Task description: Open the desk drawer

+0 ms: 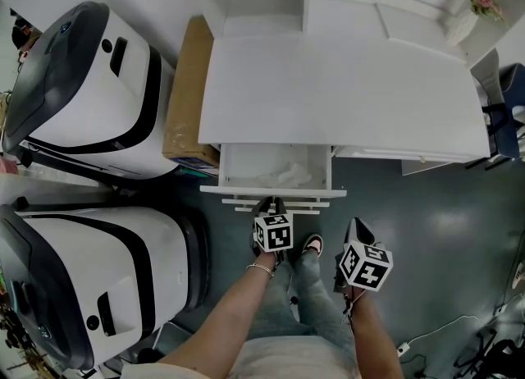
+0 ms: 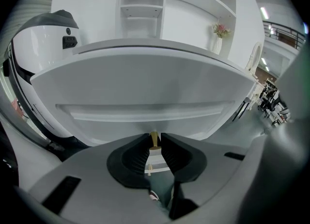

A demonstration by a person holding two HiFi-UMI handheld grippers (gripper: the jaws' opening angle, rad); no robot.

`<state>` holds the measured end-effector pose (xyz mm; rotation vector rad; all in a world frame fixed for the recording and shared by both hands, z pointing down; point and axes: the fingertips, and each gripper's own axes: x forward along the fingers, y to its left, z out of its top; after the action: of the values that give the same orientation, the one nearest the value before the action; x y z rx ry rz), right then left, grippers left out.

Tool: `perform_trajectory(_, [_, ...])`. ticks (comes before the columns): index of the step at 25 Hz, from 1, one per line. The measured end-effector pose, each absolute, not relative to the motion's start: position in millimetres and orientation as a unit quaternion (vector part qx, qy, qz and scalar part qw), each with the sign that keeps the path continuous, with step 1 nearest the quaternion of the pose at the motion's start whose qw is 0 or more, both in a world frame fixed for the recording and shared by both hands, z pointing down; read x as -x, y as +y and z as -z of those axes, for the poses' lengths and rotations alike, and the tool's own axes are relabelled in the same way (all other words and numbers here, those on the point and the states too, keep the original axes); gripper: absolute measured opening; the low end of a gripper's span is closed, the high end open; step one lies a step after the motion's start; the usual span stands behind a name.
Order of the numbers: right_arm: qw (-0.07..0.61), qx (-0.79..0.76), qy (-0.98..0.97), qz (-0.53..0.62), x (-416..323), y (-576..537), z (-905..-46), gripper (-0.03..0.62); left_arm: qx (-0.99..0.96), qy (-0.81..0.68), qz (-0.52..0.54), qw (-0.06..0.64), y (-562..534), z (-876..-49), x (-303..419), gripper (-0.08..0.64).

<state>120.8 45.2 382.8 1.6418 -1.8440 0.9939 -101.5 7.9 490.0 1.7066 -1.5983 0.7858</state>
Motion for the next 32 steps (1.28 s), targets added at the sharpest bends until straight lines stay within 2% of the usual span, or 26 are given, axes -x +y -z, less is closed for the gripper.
perform_trajectory(26, [0.24,-0.608,-0.668,-0.355,-122,64,-372,0.008,-0.662,-0.603,-0.28,0.347,17,-491,102,0.094])
perform_trajectory(32, [0.243,-0.596,-0.682,-0.347,-115,58,-364,0.008,-0.673,-0.598,-0.291,0.324,22,-480,104,0.112])
